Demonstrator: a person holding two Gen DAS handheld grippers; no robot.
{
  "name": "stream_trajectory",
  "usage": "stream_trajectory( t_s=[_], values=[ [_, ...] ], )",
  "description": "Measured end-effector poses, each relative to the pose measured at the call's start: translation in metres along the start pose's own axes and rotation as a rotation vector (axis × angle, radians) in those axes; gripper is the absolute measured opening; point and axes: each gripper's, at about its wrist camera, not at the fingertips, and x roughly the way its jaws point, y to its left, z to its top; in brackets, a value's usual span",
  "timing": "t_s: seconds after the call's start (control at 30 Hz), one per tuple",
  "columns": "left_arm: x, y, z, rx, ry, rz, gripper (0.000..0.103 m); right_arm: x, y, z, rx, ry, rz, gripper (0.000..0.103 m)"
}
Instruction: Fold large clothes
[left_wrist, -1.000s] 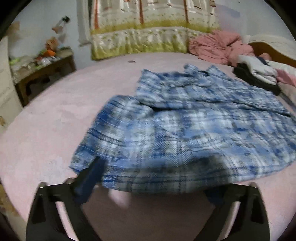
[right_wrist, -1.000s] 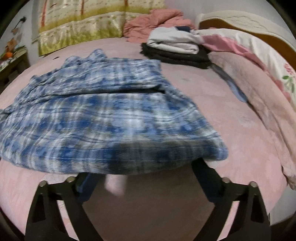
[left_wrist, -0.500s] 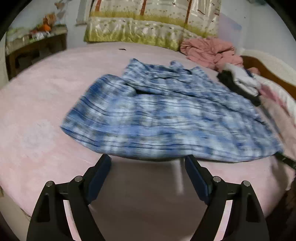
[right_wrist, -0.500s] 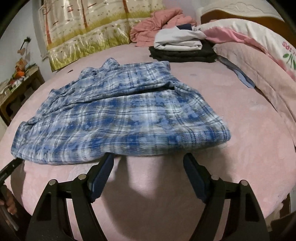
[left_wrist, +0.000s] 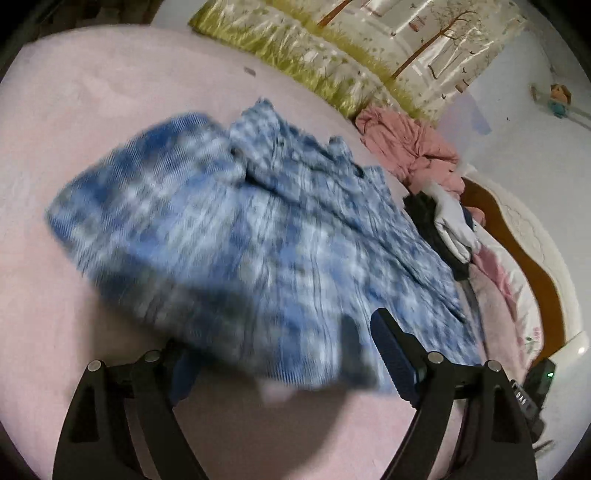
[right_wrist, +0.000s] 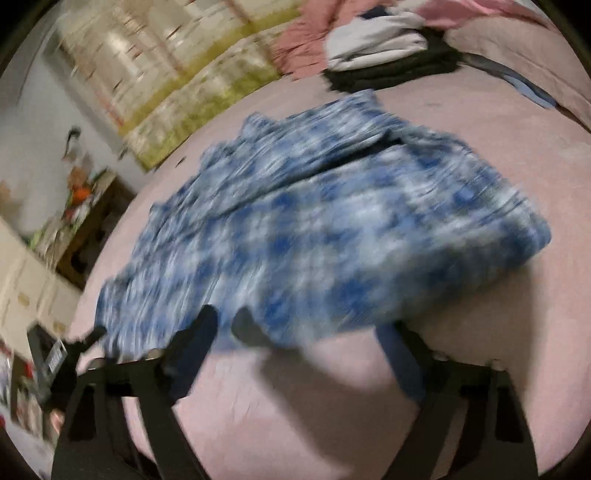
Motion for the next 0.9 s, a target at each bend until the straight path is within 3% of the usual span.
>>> stream_trajectory(
  t_s=[0.03,0.07,0.1,0.13,0.17,0.2,0.23,0.43,0.57,0.73,0.83,0.9],
  values=[
    [0.003,-0.006,0.002,0.06,-0.036,0.081,0.074,0.0,-0.005,0.005,0.015,-0.014,-0.029,0.058],
    [0.007,-0.011,0.002,0.123,-0.048,0.179,0.057,0.0,-0.007,0.01,0.014,-0.031,-0.08,0.047],
    [0.012,-0.012,0.003,0.149,-0.05,0.223,0.037,0.0,-0.007,0.012,-0.014,-0.048,-0.153,0.044],
    [0.011,-0.009,0.003,0.136,-0.061,0.214,0.026,-0.001,-0.006,0.014,-0.053,-0.059,-0.222,0.036],
    [0.008,-0.005,0.004,0.118,-0.065,0.186,0.006,-0.002,-0.003,0.014,-0.092,-0.071,-0.258,0.015],
    [0.003,-0.003,0.005,0.105,-0.076,0.154,0.006,-0.005,-0.001,0.013,-0.121,-0.082,-0.272,0.004],
    [-0.006,-0.005,0.005,0.117,-0.106,0.157,0.006,-0.009,-0.001,0.014,-0.132,-0.096,-0.266,0.002],
    [-0.074,-0.035,-0.004,0.203,-0.233,0.129,0.005,-0.055,0.012,0.004,-0.156,-0.249,-0.242,0.001],
    [-0.115,-0.044,-0.018,0.235,-0.208,0.141,0.005,-0.095,0.009,-0.013,-0.13,-0.266,-0.207,0.001],
    [-0.108,-0.048,-0.006,0.253,-0.169,0.218,0.005,-0.112,0.023,-0.017,-0.194,-0.254,-0.211,0.001],
    [-0.097,-0.053,0.03,0.187,-0.18,0.184,0.005,-0.101,0.038,0.013,-0.247,-0.277,-0.206,0.002],
    [-0.079,-0.061,0.058,0.208,-0.186,0.174,0.006,-0.086,0.04,0.043,-0.245,-0.292,-0.199,0.002]
  ],
)
